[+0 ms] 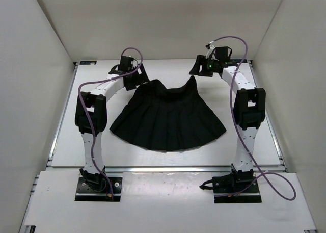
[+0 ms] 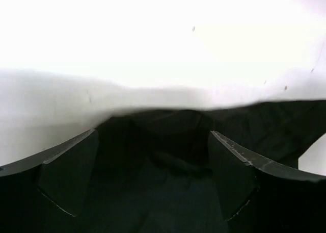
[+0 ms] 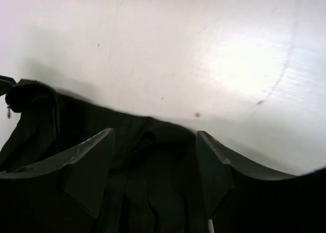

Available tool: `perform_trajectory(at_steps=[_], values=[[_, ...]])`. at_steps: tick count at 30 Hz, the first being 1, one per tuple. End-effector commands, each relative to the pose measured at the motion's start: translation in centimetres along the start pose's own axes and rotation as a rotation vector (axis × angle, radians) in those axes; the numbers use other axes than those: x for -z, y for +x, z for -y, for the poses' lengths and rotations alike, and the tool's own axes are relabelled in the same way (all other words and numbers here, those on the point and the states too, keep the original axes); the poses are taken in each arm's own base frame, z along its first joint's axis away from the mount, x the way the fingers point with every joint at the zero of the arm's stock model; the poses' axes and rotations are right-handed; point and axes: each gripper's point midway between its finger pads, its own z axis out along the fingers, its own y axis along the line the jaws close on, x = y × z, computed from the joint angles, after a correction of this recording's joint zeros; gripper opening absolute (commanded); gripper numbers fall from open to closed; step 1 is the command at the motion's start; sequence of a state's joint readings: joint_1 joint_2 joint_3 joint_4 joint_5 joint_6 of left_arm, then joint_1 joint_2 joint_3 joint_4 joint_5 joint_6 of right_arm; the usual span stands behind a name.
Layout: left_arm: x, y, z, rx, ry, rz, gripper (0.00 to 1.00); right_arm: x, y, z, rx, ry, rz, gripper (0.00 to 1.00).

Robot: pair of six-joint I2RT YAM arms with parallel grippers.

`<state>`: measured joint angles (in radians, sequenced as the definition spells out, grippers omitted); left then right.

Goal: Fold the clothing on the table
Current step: Flatten the skirt out

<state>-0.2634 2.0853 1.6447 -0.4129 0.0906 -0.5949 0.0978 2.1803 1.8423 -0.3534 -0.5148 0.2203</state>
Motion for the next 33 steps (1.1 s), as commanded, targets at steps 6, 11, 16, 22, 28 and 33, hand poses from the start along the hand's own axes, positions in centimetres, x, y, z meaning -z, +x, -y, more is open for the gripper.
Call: perform_trajectory(at_steps=[6,11,16,22,28,33], values=[[2.6,-4.7,2.2,-0.245,0.006,0.156,0.9,3.8,-2.4,3.1,0.055,0.068,0.075,0.52],[3.7,-2.9,2.6,-0.323,0.052,0.184,0.4,4.3,1.6,2.2,0.05,0.038,0.029,0.14],[4.5,-0.9,4.1,-0.273,0.208,0.179,0.01,2.9,3.3,-1.1,0.093,-0.051,0.002,0.0],[1.4,0.7,5.6,-0.218,0.305,0.134,0.07,-1.0,4.2,-4.1,0.124,-0.161,-0.043,0.02],[-3.5,-0.4,4.4,-0.177,0.206,0.129,0.09,-6.1,6.4,-0.3,0.099,-0.042,-0.156,0.0],[-7.1,0.0,3.0,-0.166,0.107,0.053,0.1,-6.8,5.3,2.6,-0.004,-0.017,-0.167,0.0]])
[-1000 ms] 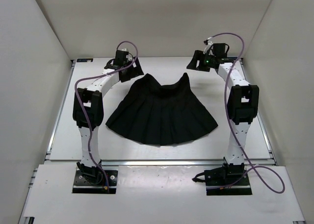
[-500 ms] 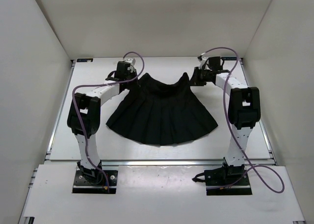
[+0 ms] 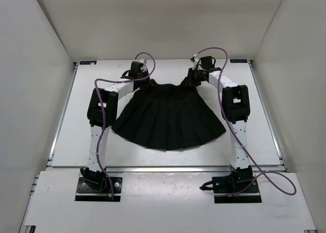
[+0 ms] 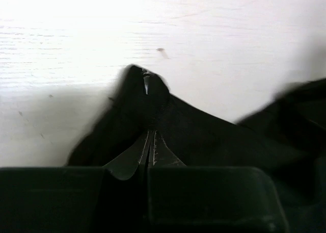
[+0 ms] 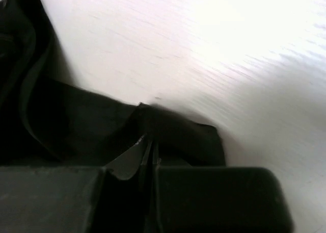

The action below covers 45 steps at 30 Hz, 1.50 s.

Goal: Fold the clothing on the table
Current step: Flatten the skirt out

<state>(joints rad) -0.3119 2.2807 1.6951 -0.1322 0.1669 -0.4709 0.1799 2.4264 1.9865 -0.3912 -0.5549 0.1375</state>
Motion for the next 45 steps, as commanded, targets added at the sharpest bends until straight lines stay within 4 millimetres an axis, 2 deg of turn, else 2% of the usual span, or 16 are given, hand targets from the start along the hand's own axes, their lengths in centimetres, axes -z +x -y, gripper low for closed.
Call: perform_trajectory(at_steps=[1,7,11,12,13,15,16,17,19,21,26,30,35,38,42,45], values=[[-0.4,-0.7,-1.1,0.007,-0.092,-0.026,0.09,1.1,-0.6,3.6,-0.085,0.062,-0.002,0.0],[-1.2,-2.3,-4.3,0.028,-0.199,-0.012,0.06,3.4,-2.7,8.2,-0.108,0.153,0.058,0.0],[-0.6,-3.6,-4.7,0.039,-0.187,0.001,0.08,4.8,-4.7,8.7,-0.144,0.126,0.113,0.0],[-0.6,-3.8,-4.8,0.037,-0.166,0.0,0.13,5.4,-5.7,7.9,-0.134,0.092,0.133,0.0],[-0.4,-3.7,-3.4,0.035,-0.107,-0.008,0.25,5.5,-6.2,7.3,-0.138,0.068,0.147,0.03],[0.2,-4.4,-1.8,0.024,-0.041,0.01,0.4,6.7,-8.1,5.5,-0.1,0.046,0.189,0.14],[1.1,-4.9,-1.0,0.012,-0.019,0.021,0.54,6.7,-8.4,4.7,-0.076,0.043,0.19,0.23],[1.7,-5.1,-0.5,-0.008,-0.011,0.033,0.61,7.0,-8.7,3.8,-0.041,0.053,0.192,0.34],[2.9,-6.1,0.1,-0.052,-0.002,0.066,0.8,7.5,-9.0,2.8,-0.004,0.091,0.191,0.45],[3.9,-6.9,-0.1,-0.064,-0.016,0.082,0.86,7.1,-8.3,2.7,0.013,0.111,0.171,0.55],[5.8,-8.8,-3.0,-0.076,-0.1,0.116,0.87,5.2,-7.7,1.6,0.065,0.091,0.145,0.62],[6.3,-9.0,-4.5,-0.097,-0.139,0.144,0.86,4.0,-8.1,1.9,0.096,0.126,0.155,0.63],[4.3,-8.8,-5.8,-0.133,-0.217,0.117,0.84,2.1,-8.9,5.2,0.121,0.225,0.171,0.64],[2.6,-8.5,-6.1,-0.132,-0.219,0.105,0.83,1.0,-8.2,7.1,0.105,0.258,0.155,0.63],[1.4,-8.8,-5.9,-0.14,-0.21,0.115,0.82,0.8,-7.6,7.9,0.117,0.281,0.137,0.62],[1.1,-9.2,-6.1,-0.133,-0.234,0.126,0.79,0.6,-8.0,7.4,0.124,0.261,0.149,0.6]])
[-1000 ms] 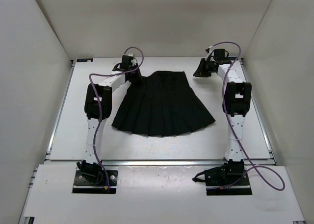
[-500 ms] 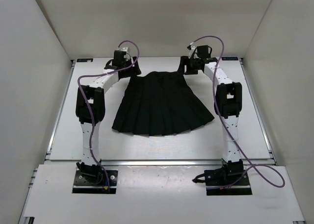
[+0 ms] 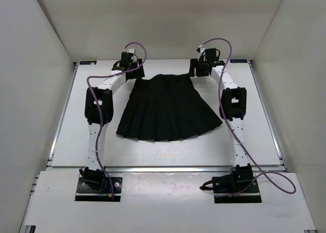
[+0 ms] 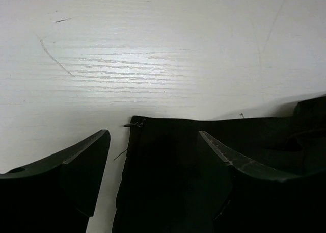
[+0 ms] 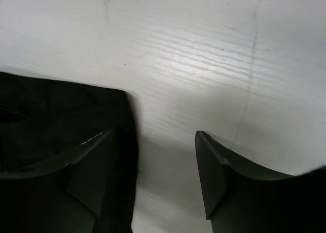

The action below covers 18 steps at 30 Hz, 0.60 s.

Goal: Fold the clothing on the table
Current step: Flatten the skirt out

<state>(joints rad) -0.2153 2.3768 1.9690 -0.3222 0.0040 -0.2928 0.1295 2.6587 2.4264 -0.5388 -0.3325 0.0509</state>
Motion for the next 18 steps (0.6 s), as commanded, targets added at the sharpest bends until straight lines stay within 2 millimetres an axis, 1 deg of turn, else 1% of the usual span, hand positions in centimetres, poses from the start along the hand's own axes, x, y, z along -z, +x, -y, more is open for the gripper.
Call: perform_trajectory(at_steps=[1,2,3,4,6,7,8,9,10,11,13,14,15,16,17,18], values=[[0.3,-1.6,0.4,-0.016,-0.023,0.032,0.79,0.7,-2.1,0.5,0.041,0.011,0.056,0.61],[0.2,-1.2,0.4,-0.002,-0.025,0.02,0.79,0.9,-2.3,0.2,0.042,0.009,0.059,0.6],[0.2,-1.2,0.5,-0.002,-0.027,0.022,0.79,1.0,-2.1,0.3,0.04,0.01,0.053,0.61],[-0.1,-0.5,0.2,-0.001,-0.031,0.006,0.79,1.0,-2.4,0.0,0.046,0.008,0.06,0.6],[-0.1,-0.4,0.4,0.008,-0.03,-0.002,0.79,1.0,-2.3,-0.2,0.036,-0.008,0.058,0.6],[0.0,-1.0,0.4,0.014,-0.026,0.011,0.79,0.8,-2.2,-0.5,0.038,-0.025,0.06,0.6],[0.1,-1.1,0.6,0.023,-0.021,0.007,0.77,0.8,-2.3,-0.6,0.037,-0.031,0.061,0.6],[-0.1,-0.6,0.2,0.031,-0.036,-0.014,0.77,0.8,-2.3,-0.9,0.039,-0.036,0.063,0.6],[-0.3,-0.7,0.0,0.043,-0.036,-0.021,0.77,0.8,-2.3,-1.0,0.036,-0.046,0.065,0.61],[-0.3,-0.3,-0.1,0.055,-0.037,-0.039,0.77,0.4,-2.0,-1.7,0.039,-0.059,0.06,0.6],[-0.3,-0.5,-0.3,0.066,-0.035,-0.043,0.76,0.3,-1.8,-2.1,0.041,-0.066,0.053,0.61],[-0.3,-0.5,-0.4,0.067,-0.04,-0.043,0.76,0.3,-2.3,-2.7,0.042,-0.073,0.068,0.62],[-0.3,-0.4,-0.2,0.066,-0.04,-0.043,0.75,0.2,-2.2,-2.6,0.034,-0.068,0.066,0.61],[-0.4,-0.3,-0.4,0.074,-0.046,-0.049,0.74,0.3,-2.3,-2.6,0.039,-0.07,0.067,0.61],[-0.4,0.0,0.0,0.071,-0.042,-0.059,0.72,0.2,-2.4,-2.7,0.041,-0.075,0.074,0.58],[-0.3,0.1,-0.3,0.076,-0.049,-0.063,0.73,0.1,-2.0,-2.7,0.029,-0.074,0.062,0.57]])
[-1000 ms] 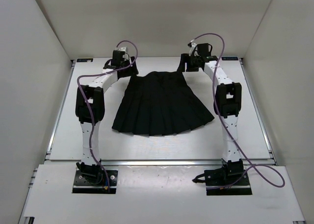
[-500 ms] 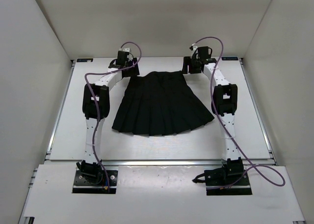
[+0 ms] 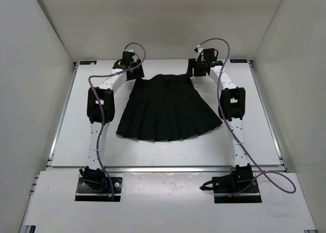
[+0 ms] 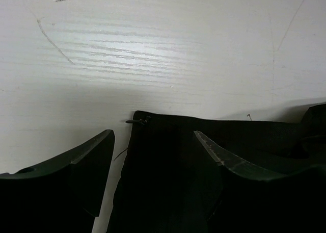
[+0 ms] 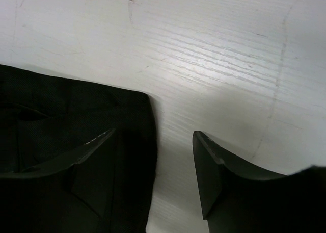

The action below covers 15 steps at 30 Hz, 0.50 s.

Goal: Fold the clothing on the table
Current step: Flatten the skirt out, then fold the skirt

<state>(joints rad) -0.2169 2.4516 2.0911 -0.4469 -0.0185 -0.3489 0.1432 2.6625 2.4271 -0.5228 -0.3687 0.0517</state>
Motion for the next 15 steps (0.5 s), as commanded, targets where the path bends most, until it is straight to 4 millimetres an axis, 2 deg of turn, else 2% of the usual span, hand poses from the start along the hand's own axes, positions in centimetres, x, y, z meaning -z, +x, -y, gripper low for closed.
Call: perform_trajectory(at_steps=[1,5,9,13,15], values=[[0.7,-0.5,0.3,0.019,0.004,-0.012,0.72,0.4,-2.0,-1.2,0.016,-0.028,0.059,0.57],[0.9,0.4,-0.9,0.055,-0.013,-0.049,0.73,0.4,-2.0,-1.7,0.006,-0.025,0.059,0.59],[0.7,0.7,-0.5,0.062,0.007,-0.062,0.7,0.5,-1.7,-1.6,0.006,-0.03,0.052,0.61],[0.4,0.4,-0.5,0.066,0.017,-0.063,0.66,0.6,-1.9,-1.1,-0.011,-0.045,0.06,0.56],[0.6,0.4,0.1,0.066,0.029,-0.065,0.65,0.5,-1.9,-1.4,-0.012,-0.052,0.061,0.54]])
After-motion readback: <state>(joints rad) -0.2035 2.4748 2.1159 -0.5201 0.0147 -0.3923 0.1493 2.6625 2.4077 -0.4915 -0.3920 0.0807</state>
